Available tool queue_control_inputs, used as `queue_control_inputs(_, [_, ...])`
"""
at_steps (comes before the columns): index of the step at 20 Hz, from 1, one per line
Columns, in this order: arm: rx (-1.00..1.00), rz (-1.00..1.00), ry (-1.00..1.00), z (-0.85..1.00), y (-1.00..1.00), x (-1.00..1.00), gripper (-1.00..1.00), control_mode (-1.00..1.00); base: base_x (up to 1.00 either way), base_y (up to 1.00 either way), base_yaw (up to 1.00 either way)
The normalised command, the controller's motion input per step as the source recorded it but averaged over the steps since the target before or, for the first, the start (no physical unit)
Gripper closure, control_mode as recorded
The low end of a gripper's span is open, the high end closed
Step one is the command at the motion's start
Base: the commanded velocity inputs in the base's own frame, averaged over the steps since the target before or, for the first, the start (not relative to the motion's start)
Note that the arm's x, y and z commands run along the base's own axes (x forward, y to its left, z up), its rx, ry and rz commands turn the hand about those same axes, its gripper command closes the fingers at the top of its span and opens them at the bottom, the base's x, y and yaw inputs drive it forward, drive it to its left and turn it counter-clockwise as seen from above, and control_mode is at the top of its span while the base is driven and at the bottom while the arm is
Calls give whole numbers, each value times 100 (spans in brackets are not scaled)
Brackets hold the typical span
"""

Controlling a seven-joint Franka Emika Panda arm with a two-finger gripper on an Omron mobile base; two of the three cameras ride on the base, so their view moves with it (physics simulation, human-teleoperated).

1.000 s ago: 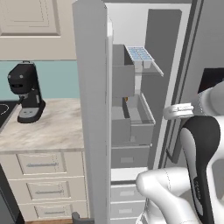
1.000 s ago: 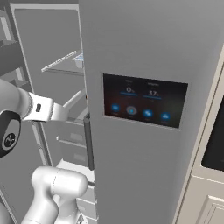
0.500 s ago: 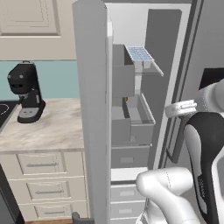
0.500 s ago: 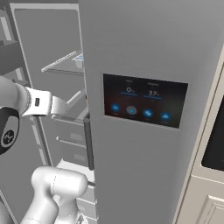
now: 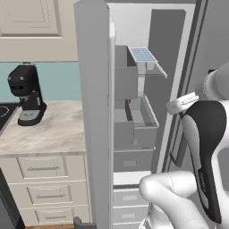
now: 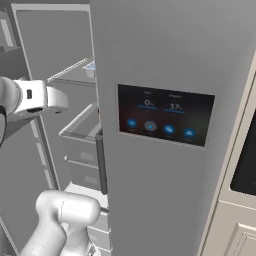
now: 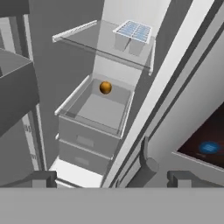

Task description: Open the freezer door, pick up the ice cube tray from the freezer, and place it on the dining counter.

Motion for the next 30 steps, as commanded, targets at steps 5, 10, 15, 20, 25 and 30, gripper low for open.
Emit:
queue_control_inputs(5, [-19, 8, -1, 26, 5, 0, -100, -100, 0, 0, 0])
queue_control_inputs(10, [-12, 10, 0, 31, 0, 8, -100, -100, 0, 0, 0])
queue_control_inputs(15, [-10, 12, 0, 13, 5, 26, -100, -100, 0, 0, 0])
queue_control_inputs(20, [-7, 13, 0, 6, 4, 34, -100, -100, 0, 0, 0])
queue_control_inputs(25, [-9, 9, -1, 0, 3, 35, -100, -100, 0, 0, 0])
queue_control_inputs(30, [-11, 4, -5, 0, 1, 42, -100, -100, 0, 0, 0])
